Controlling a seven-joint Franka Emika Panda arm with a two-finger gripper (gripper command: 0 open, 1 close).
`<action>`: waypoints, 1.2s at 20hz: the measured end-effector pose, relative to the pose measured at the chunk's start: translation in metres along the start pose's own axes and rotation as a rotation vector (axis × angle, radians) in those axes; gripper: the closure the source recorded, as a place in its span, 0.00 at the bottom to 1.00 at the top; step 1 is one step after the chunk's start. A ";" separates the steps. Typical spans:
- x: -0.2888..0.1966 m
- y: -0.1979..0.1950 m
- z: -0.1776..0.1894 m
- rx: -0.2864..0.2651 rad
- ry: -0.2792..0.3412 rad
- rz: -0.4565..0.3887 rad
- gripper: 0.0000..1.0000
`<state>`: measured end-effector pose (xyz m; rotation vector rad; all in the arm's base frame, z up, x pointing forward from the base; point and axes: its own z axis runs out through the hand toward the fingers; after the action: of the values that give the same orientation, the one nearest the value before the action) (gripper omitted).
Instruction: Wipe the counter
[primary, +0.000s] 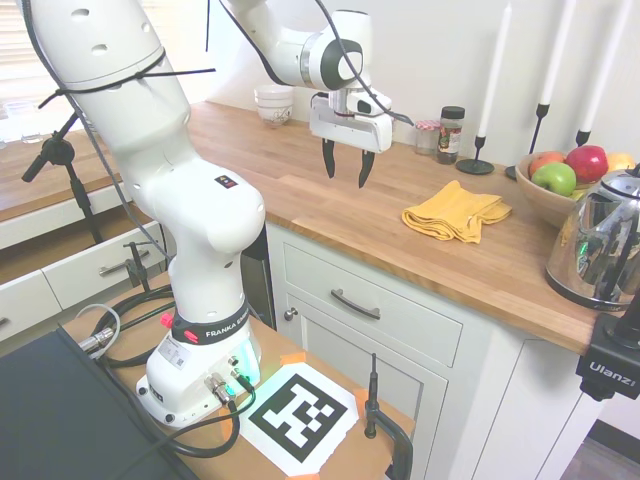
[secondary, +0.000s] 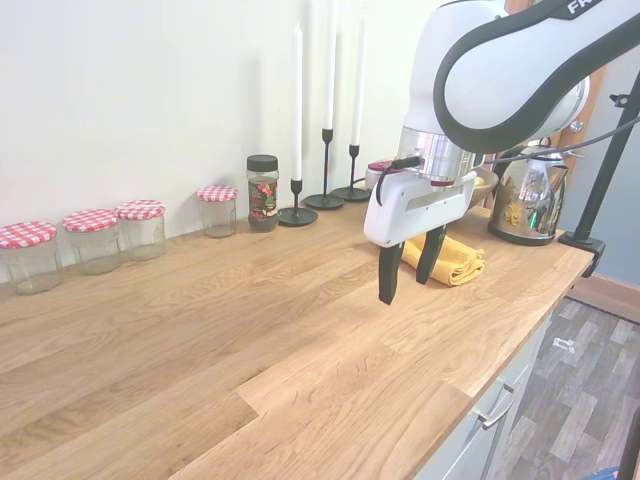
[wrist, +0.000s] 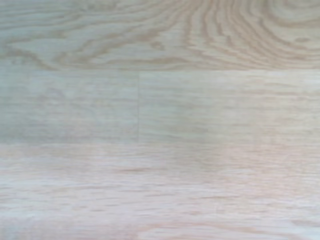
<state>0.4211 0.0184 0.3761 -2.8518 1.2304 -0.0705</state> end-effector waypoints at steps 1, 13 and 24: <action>0.000 0.000 0.000 -0.001 0.000 0.001 0.00; 0.085 0.033 -0.003 0.024 0.111 0.137 0.00; 0.172 0.087 0.012 0.044 0.211 0.274 0.00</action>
<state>0.4764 -0.1665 0.3649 -2.6629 1.6237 -0.3926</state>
